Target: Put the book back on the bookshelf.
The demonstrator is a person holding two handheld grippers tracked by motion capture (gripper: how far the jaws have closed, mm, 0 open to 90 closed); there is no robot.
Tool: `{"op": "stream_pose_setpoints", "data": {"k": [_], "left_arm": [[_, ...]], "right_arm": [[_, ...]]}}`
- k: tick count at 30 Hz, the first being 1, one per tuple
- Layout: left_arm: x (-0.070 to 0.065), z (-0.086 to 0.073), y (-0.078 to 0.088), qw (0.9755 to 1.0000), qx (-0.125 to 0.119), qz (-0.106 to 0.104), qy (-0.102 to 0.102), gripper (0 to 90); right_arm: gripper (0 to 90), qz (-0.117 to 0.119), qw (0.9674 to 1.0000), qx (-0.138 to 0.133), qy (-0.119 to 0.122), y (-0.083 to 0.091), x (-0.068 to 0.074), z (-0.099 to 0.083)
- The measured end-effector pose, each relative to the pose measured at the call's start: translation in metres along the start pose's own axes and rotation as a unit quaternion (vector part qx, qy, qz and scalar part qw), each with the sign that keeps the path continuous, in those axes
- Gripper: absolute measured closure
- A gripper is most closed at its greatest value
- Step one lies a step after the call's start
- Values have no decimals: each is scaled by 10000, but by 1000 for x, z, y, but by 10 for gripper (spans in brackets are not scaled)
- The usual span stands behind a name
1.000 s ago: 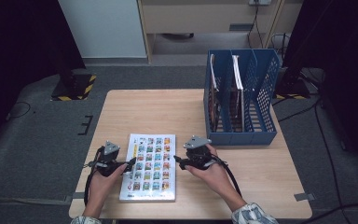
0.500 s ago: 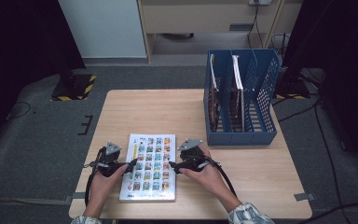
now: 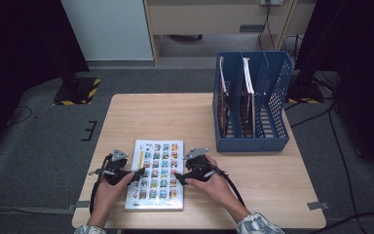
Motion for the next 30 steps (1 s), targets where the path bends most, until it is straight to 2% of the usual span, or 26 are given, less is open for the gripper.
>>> {"op": "stream_pose_setpoints", "data": {"k": [3, 7, 11, 16, 17, 19, 27, 30], "left_arm": [[1, -1, -2, 9998, 14, -88, 149, 101], [0, -1, -3, 9995, 27, -216, 220, 107], [-2, -1, -4, 9994, 51, -281, 209, 120], [-3, -1, -6, 9987, 66, -406, 302, 141], [-3, -2, -6, 9981, 69, -491, 354, 160], [-4, -2, -7, 9981, 49, -527, 321, 163], [-6, -1, -7, 9981, 62, -512, 327, 165], [-7, 0, -7, 9983, 75, -444, 377, 176]], "right_arm": [[180, 11, 10000, -7, -22, 0, 0, 0], [178, 27, 10000, -23, -42, -1, 0, -1], [178, 75, 9999, -37, -87, -1, 1, -1], [178, 113, 9999, -44, -94, -2, 1, -1], [178, 111, 9998, -52, -144, -2, 2, -1], [178, 129, 9998, -69, -145, -2, 2, -2], [178, 263, 9992, -125, -266, -4, 3, -3], [179, 418, 9979, -137, -482, -6, 4, -5]]}}
Point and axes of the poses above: each handheld gripper's, and its own axes: y roughly backward along the jaws, z roughly out of its top, x roughly to its left, the point moved 3 cm from there along -y, roughly forward along the jaws, and after that the axes turned 9 degrees about y, right-handed, at the moved point
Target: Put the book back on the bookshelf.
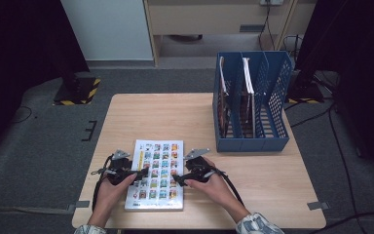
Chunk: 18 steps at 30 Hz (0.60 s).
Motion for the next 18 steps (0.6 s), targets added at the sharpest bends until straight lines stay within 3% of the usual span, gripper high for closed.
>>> {"op": "stream_pose_setpoints", "data": {"k": [4, 10, 18], "left_arm": [[-1, 1, 1, 10000, 5, 64, 37, 208], [-2, 2, 6, 9999, -43, 144, 56, 272], [-3, 4, 15, 9999, -132, 11, 96, 308]], "right_arm": [[179, 121, 9998, -39, -123, -2, 0, -2], [179, 132, 9999, -63, -89, -2, 1, -2], [179, 150, 9998, -76, -75, -2, 1, -2]]}}
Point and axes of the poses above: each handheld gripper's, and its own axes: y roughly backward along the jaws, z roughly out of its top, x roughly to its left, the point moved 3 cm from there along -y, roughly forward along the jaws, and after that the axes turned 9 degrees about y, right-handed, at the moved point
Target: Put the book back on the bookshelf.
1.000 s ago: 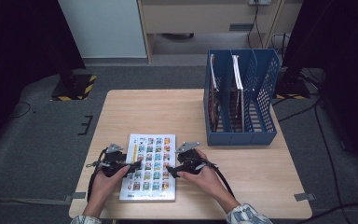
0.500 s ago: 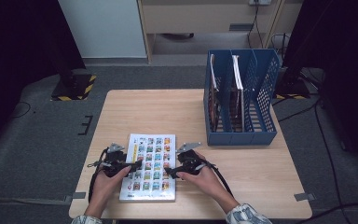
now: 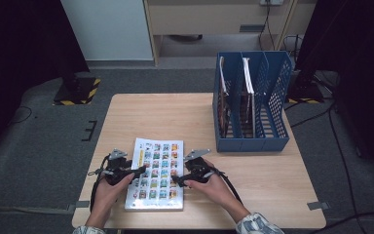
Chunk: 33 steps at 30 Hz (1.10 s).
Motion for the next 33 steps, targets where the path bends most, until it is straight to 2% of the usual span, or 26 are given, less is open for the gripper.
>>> {"op": "stream_pose_setpoints", "data": {"k": [7, 12, 17, 19, 20, 23, 24, 25, 26, 30, 33], "left_arm": [[-1, -1, 6, 10000, -15, -83, -12, 326], [-3, -1, 11, 9997, -66, -215, 13, 341], [-1, 0, 6, 9998, -45, -204, 73, 332], [-1, 0, 4, 9996, -59, -261, 94, 348], [-5, 3, 0, 9984, -136, -517, 187, 354], [-12, 6, -6, 9985, -158, -514, 116, 349], [-15, 6, -12, 9994, -38, -334, -30, 333], [-15, 6, -12, 9994, -38, -334, -30, 318], [-16, 5, -14, 9997, 2, -206, -106, 318], [-14, 8, -12, 9999, -101, -100, -35, 452], [-15, 8, -12, 9999, -160, -10, -57, 574]], "right_arm": [[178, 1, 10000, -15, -5, 0, 0, 0], [178, 2, 10000, -31, -7, 0, 0, -1], [177, 8, 10000, -35, -10, 0, 0, -1], [177, 10, 10000, -33, -4, 0, 0, -1], [176, -4, 10000, -44, -6, 0, 0, -1], [176, -3, 10000, -47, -3, 0, 0, -1], [176, -3, 10000, -46, 0, 0, 0, -1], [176, -3, 10000, -46, 0, 0, 0, -1], [176, -3, 10000, -47, 2, 0, 0, -1], [174, 18, 10000, -50, 13, 0, 0, -1], [174, 22, 10000, -51, 21, 0, 0, -1]]}}
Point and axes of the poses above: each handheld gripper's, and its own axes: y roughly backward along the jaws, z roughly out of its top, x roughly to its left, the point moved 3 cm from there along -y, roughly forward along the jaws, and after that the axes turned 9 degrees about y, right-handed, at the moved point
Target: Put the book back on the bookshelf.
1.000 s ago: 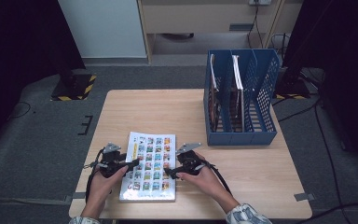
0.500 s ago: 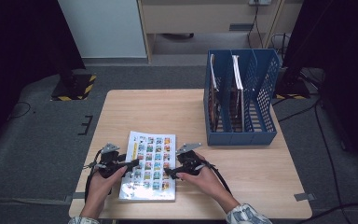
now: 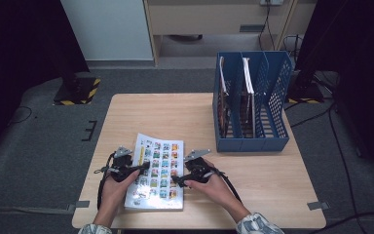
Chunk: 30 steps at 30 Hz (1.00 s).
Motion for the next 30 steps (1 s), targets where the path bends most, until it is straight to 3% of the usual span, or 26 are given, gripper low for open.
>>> {"op": "stream_pose_setpoints", "data": {"k": [2, 5, 10, 13, 14, 16, 17, 18, 20, 22, 23, 24, 25, 30], "left_arm": [[0, 0, 1, 9999, -88, 96, 16, 612], [-3, 1, 6, 9992, -381, 25, 70, 758], [-12, 2, 11, 9981, -609, 37, -94, 818], [-19, 4, 17, 9964, -806, 9, -263, 831], [-25, 6, 21, 9948, -913, 27, -451, 834], [-27, 7, 22, 9942, -945, 21, -521, 837], [-34, 9, 26, 9921, -1040, 0, -702, 837], [-34, 9, 26, 9921, -1040, 0, -702, 838], [-41, 11, 31, 9892, -1141, 22, -917, 840], [-43, 11, 33, 9885, -1171, 20, -951, 840], [-47, 13, 38, 9863, -1288, 5, -1027, 840], [-47, 13, 38, 9863, -1288, 5, -1027, 840], [-48, 14, 43, 9845, -1409, -11, -1042, 840], [-47, 15, 46, 9835, -1500, -117, -1005, 841]], "right_arm": [[172, -3, 10000, 1, -4, 0, 0, 0], [152, -9, 10000, 12, 29, -1, 1, 0], [124, -13, 10000, 51, 34, -2, 2, 1], [111, 4, 9999, 64, 139, -2, 1, 1], [109, 14, 9999, 76, 133, -2, 1, 1], [109, 26, 9999, 86, 144, -2, 1, 1], [109, 51, 9998, 113, 122, -1, 1, 1], [109, 51, 9998, 113, 122, -1, 1, 1], [107, 93, 9998, 114, 118, -2, 1, 2], [107, 142, 9998, 99, 92, -2, 1, 2], [106, 189, 9998, 87, 49, -2, 0, 2], [106, 222, 9997, 65, -6, -2, 0, 3], [106, 262, 9996, 46, -23, -2, 1, 3], [105, 421, 9991, -7, -72, -4, 1, 5]]}}
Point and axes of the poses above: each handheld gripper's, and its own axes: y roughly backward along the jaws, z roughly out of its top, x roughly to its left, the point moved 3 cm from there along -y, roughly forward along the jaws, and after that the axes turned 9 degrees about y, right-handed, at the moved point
